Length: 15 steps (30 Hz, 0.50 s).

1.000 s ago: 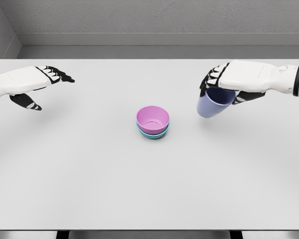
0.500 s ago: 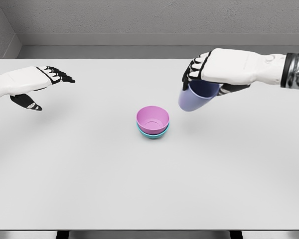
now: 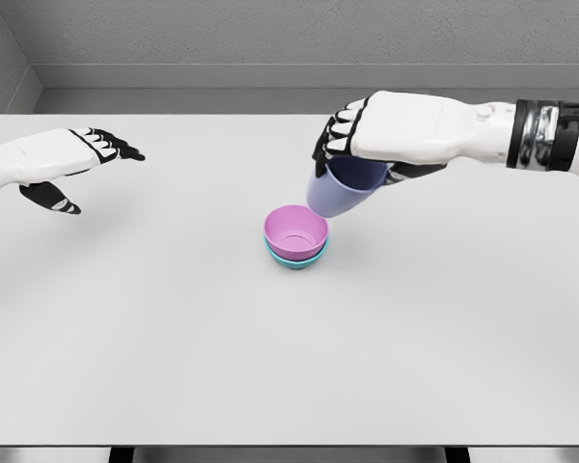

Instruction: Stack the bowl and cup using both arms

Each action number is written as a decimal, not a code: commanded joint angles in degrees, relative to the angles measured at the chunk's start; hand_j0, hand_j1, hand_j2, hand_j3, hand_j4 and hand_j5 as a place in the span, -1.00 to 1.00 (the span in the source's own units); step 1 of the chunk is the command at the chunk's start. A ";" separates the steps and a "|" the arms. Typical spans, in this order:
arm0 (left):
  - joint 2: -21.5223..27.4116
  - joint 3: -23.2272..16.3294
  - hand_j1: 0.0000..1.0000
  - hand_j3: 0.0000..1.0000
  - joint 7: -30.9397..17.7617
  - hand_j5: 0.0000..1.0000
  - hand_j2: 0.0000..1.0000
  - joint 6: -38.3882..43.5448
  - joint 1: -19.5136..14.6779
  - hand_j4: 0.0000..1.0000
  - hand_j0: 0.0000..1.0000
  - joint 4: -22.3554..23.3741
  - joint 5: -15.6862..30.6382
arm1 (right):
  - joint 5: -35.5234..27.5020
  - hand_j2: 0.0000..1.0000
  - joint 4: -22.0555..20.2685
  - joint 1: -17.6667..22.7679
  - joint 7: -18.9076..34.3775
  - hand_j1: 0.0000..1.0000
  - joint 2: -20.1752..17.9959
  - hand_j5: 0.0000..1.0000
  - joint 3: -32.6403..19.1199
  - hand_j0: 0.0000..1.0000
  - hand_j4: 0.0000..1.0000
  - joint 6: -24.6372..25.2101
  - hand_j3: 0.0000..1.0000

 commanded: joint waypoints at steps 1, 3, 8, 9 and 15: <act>0.06 0.04 1.00 1.00 0.03 1.00 1.00 0.13 0.00 1.00 1.00 0.00 0.24 | 0.67 0.11 0.38 0.00 -0.04 0.11 1.85 0.11 0.20 0.11 0.11 0.30 0.11; 0.06 0.04 1.00 1.00 0.03 1.00 1.00 0.13 0.00 1.00 1.00 0.00 0.24 | 1.02 0.07 0.47 0.09 -0.04 0.07 1.94 0.07 0.46 0.07 0.07 1.53 0.07; 0.06 0.04 1.00 1.00 0.03 1.00 1.00 0.13 0.00 1.00 1.00 0.00 0.15 | 2.25 0.08 2.31 0.09 -0.04 0.08 5.10 0.08 1.43 0.08 0.08 1.53 0.08; -0.03 0.04 1.00 1.00 0.03 1.00 1.00 0.13 0.00 1.00 1.00 0.00 0.15 | 2.25 0.08 3.01 0.09 -0.04 0.08 5.45 0.08 2.05 0.08 0.08 1.53 0.08; -0.03 0.04 1.00 1.00 0.03 1.00 1.00 0.13 0.00 1.00 1.00 0.00 0.06 | 3.48 0.08 7.41 0.00 -0.04 0.08 6.68 0.08 4.42 0.08 0.08 1.53 0.08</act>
